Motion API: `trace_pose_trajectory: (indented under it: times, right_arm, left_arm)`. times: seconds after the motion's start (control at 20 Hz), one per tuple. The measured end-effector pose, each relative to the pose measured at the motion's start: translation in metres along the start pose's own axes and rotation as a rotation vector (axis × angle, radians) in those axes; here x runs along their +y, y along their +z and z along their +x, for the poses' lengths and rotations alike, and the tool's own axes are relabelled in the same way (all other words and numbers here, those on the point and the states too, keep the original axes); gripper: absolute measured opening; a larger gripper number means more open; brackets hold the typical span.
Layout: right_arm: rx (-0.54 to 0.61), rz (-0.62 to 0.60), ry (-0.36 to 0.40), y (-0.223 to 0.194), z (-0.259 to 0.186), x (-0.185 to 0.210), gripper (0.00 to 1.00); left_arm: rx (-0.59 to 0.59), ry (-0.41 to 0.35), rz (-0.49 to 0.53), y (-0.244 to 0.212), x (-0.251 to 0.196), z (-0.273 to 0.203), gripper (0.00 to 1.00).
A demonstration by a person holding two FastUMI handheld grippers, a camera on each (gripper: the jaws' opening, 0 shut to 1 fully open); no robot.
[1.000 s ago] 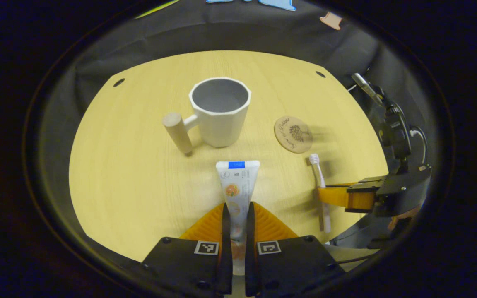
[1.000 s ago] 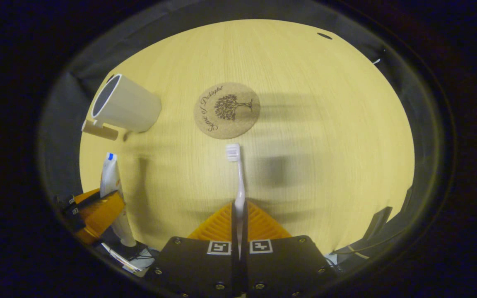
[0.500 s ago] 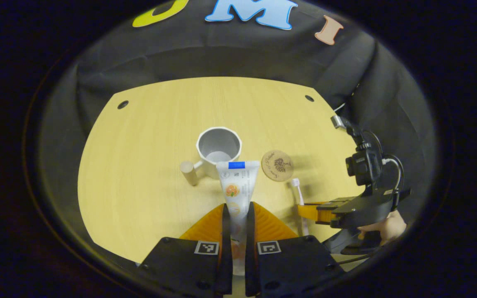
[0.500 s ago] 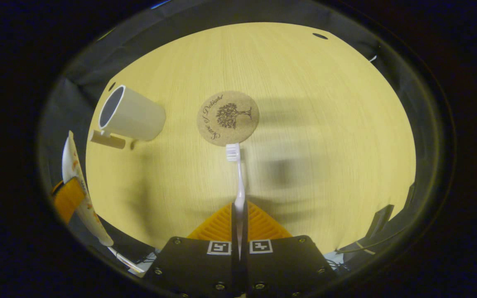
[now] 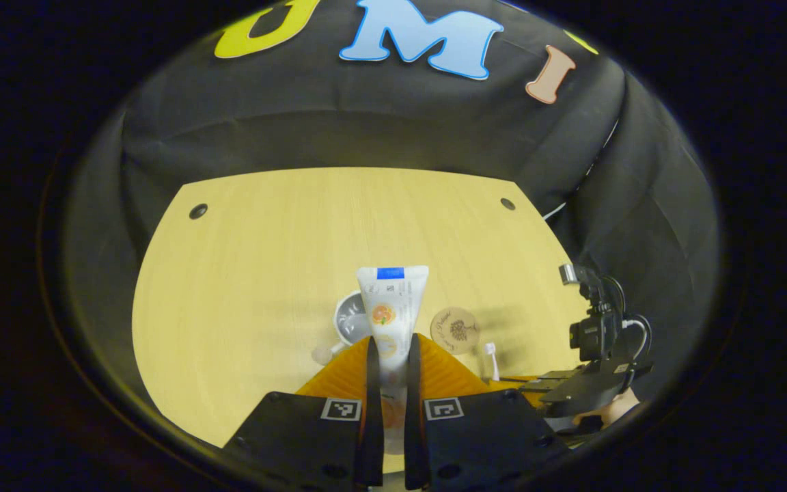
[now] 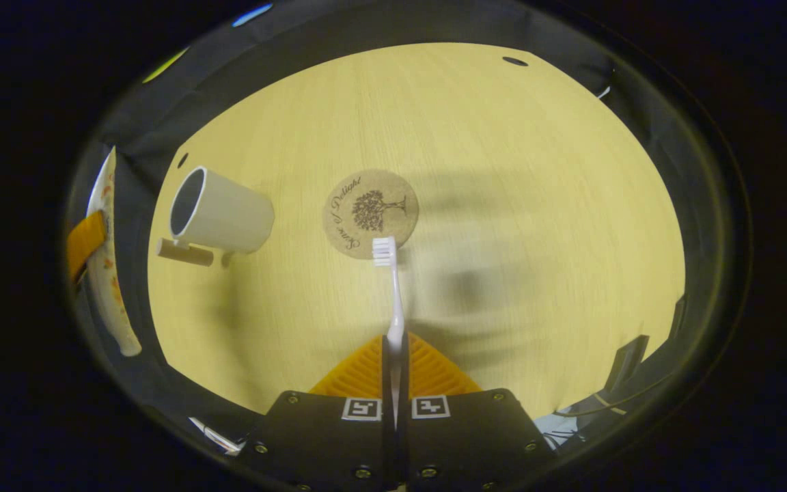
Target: Put the toothbrush and toothpaste on the desktop into the cup, then pick up the cup and place it on the coaster on the desktop.
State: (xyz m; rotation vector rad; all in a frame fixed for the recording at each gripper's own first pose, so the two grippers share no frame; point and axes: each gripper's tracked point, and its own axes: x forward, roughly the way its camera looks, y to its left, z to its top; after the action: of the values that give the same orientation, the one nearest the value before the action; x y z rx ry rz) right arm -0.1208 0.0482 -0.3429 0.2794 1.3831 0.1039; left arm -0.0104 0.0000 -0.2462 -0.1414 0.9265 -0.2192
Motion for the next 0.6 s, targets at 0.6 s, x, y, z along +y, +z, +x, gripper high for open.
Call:
trace_pose_trajectory:
  times: [0.6]
  right_arm:
    - [-0.029,0.074,-0.023,0.009,-0.016,-0.026,0.02]
  left_arm:
    - [-0.064,-0.018,0.087,0.051,0.044,0.066,0.19]
